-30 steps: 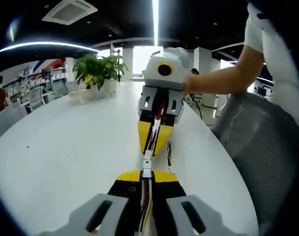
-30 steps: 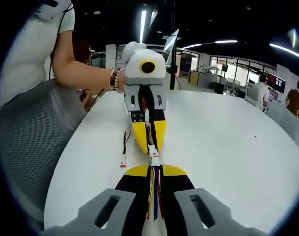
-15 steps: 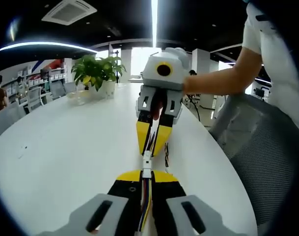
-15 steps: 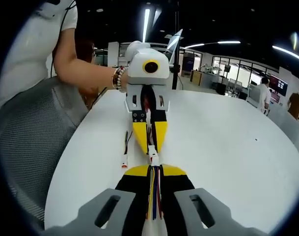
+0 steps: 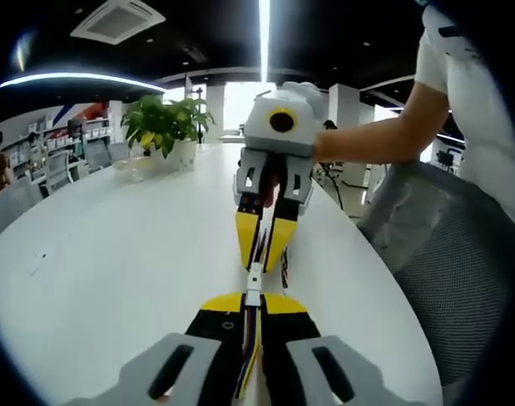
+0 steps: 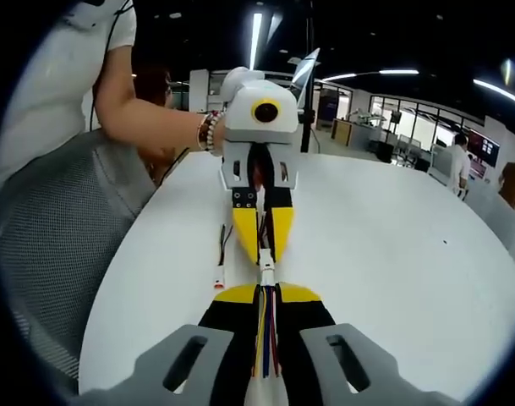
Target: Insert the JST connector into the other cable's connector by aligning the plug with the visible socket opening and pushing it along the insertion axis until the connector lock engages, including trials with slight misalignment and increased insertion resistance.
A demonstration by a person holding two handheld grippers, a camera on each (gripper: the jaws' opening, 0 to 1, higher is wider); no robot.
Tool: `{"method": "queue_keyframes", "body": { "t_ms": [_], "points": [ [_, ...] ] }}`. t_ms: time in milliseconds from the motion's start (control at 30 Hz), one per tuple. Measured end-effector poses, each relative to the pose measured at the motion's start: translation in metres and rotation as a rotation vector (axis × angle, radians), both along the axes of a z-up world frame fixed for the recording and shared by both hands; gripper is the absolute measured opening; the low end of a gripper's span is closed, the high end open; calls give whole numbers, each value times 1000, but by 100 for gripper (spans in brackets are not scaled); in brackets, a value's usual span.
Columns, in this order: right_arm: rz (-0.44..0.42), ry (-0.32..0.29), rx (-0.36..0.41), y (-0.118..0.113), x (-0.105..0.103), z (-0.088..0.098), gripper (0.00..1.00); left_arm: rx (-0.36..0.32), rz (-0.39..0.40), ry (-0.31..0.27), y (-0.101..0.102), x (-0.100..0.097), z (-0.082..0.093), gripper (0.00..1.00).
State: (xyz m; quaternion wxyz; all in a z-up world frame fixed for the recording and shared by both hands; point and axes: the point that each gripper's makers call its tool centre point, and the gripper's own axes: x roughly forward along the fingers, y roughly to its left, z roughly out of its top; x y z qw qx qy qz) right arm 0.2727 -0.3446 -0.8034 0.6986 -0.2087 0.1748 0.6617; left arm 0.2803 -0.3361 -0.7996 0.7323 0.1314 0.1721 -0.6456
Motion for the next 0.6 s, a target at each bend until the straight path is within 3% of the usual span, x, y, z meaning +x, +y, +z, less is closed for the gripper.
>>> {"method": "queue_keyframes", "body": {
  "t_ms": [267,600],
  "points": [
    [42,0,-15,5,-8,-1,4,11,-43,2,-3,-7,-1,0],
    [52,-26,-33,5,-8,0,4,19,-39,19,-2,-7,-1,0]
  ]
}}
